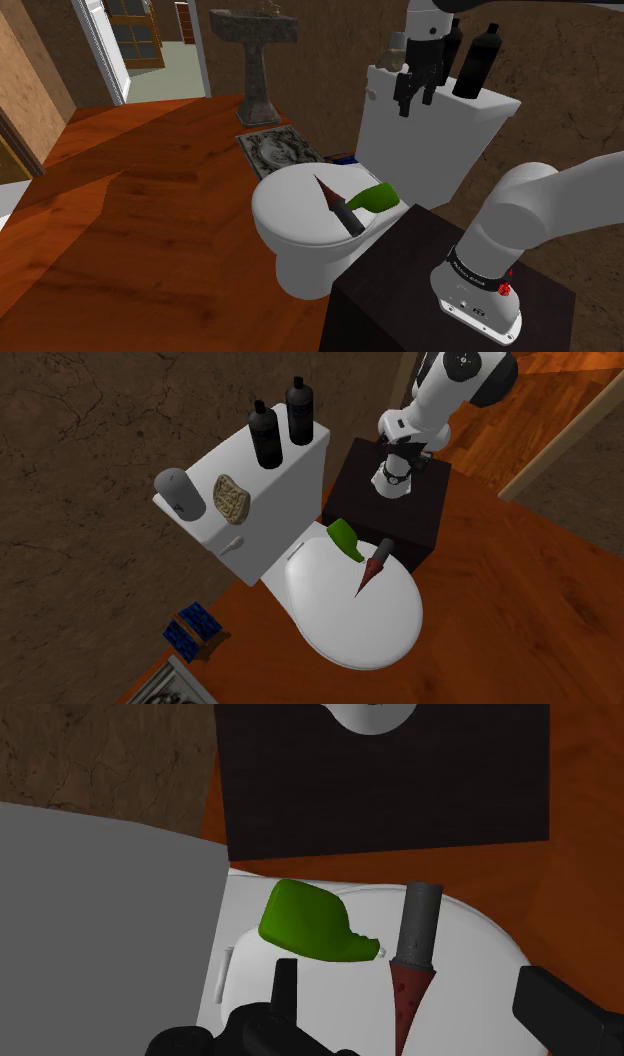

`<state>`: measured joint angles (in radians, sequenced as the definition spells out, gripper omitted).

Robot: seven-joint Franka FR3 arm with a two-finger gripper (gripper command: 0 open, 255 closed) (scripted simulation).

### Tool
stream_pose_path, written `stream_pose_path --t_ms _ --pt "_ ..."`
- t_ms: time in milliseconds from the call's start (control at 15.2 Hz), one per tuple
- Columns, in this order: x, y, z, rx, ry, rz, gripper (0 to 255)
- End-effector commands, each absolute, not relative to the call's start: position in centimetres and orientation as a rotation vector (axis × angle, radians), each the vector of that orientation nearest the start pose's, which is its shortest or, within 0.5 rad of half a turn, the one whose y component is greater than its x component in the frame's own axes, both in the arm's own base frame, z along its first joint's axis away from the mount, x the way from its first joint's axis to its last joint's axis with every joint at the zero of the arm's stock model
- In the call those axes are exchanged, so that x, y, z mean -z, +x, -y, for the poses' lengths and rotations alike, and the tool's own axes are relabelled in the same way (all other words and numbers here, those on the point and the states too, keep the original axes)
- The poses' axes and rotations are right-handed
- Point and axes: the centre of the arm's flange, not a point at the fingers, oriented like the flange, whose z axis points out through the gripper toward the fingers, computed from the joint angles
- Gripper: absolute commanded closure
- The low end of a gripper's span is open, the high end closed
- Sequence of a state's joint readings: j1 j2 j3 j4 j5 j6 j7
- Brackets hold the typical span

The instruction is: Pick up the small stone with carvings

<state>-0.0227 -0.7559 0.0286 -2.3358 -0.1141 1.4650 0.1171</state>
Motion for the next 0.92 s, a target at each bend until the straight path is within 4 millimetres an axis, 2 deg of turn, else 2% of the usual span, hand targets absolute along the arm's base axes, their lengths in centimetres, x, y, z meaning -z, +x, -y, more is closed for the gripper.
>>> stream_pose_path --t_ms 0,396,858 --pt "-58.3 30.3 0.9 -0.176 -3.27 -0.206 0" --pt "-58.4 31.7 7.6 -0.031 -3.313 0.023 0" --pt "-58.9 34.6 15.2 0.142 -3.333 0.296 0"
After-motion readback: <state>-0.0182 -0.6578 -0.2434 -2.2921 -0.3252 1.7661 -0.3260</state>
